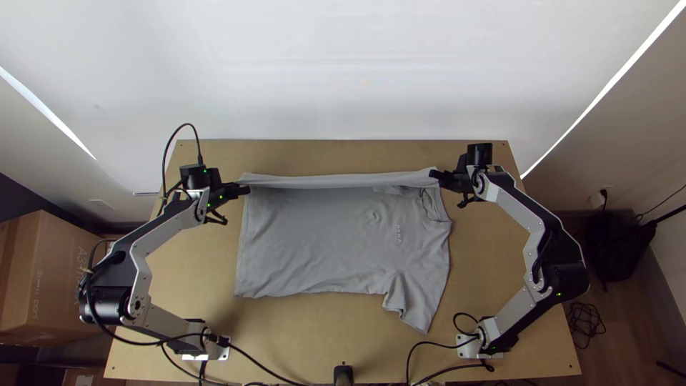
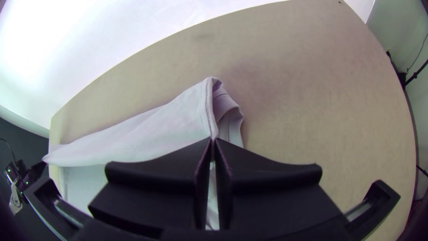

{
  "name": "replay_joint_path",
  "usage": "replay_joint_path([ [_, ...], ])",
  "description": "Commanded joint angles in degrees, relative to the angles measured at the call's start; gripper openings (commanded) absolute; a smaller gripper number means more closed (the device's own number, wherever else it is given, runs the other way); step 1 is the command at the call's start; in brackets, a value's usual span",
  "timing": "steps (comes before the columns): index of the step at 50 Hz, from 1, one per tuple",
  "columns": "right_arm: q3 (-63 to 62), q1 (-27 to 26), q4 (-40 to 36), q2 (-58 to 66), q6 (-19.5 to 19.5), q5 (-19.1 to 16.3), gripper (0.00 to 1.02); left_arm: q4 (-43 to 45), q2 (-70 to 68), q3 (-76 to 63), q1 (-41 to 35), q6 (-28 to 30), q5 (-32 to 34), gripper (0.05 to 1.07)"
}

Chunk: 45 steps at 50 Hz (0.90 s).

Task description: Fold the t-shirt

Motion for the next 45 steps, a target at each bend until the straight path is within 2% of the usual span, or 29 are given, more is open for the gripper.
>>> replay_joint_path([
  [1, -2.4, 0.4, 0.7, -2.3, -0.1, 0.8, 0.03, 1.1, -2.2, -3.5, -0.3, -0.5, -0.5, 0.32],
  [4, -3.4, 0.4, 0.7, -3.3, 0.0, 0.8, 0.05, 1.1, -2.5, -4.4, -0.1, -0.4, -0.5, 0.35],
  [10, -7.4, 0.4, 0.7, -7.7, 2.1, 0.8, 0.41, 0.3, -2.7, -5.5, 0.6, 0.0, -0.5, 0.54],
  [13, -9.3, 0.2, 0.6, -10.8, 2.8, 0.8, 0.55, -0.5, -2.7, -5.5, 1.3, 0.2, -0.4, 0.69],
  [16, -11.0, 0.0, 0.5, -13.9, 2.8, 0.8, 0.69, -1.3, -2.5, -5.2, 1.9, 1.0, -0.5, 0.79],
  [20, -12.8, -0.5, -1.4, -19.2, 3.9, 0.7, 0.72, -2.1, -3.4, -5.0, 2.6, 1.7, -0.5, 0.83],
  [22, -13.5, -0.7, -2.8, -22.3, 4.1, 0.3, 0.79, -2.3, -3.9, -4.8, 3.3, 1.7, -0.4, 0.84],
  [24, -14.1, -0.7, -4.2, -25.3, 4.1, 0.1, 0.80, -2.8, -4.6, -4.7, 3.6, 1.8, -0.4, 0.89],
  [27, -14.5, -0.6, -7.9, -29.5, 4.5, 0.1, 0.86, -3.5, -5.8, -4.5, 4.5, 2.1, -0.3, 0.89],
  [30, -14.7, 0.3, -12.4, -32.7, 5.7, 0.0, 0.87, -5.8, -7.2, -3.9, 5.0, 2.5, 0.2, 0.90],
  [34, -13.4, 1.5, -22.3, -34.1, 6.0, -0.6, 0.87, -8.5, -9.2, -3.0, 5.9, 2.9, 0.9, 0.92],
  [36, -13.7, 1.9, -25.3, -35.2, 6.0, -0.6, 0.91, -9.1, -10.4, -3.0, 6.4, 3.1, 1.3, 0.92],
  [38, -14.6, 1.9, -27.1, -36.6, 5.9, -0.6, 0.94, -9.8, -11.6, -3.0, 6.5, 3.1, 1.6, 0.92],
  [45, -20.8, 3.2, -29.6, -43.3, 4.8, -1.0, 0.94, -12.9, -14.7, -2.0, 7.0, 3.6, 2.5, 0.92],
])
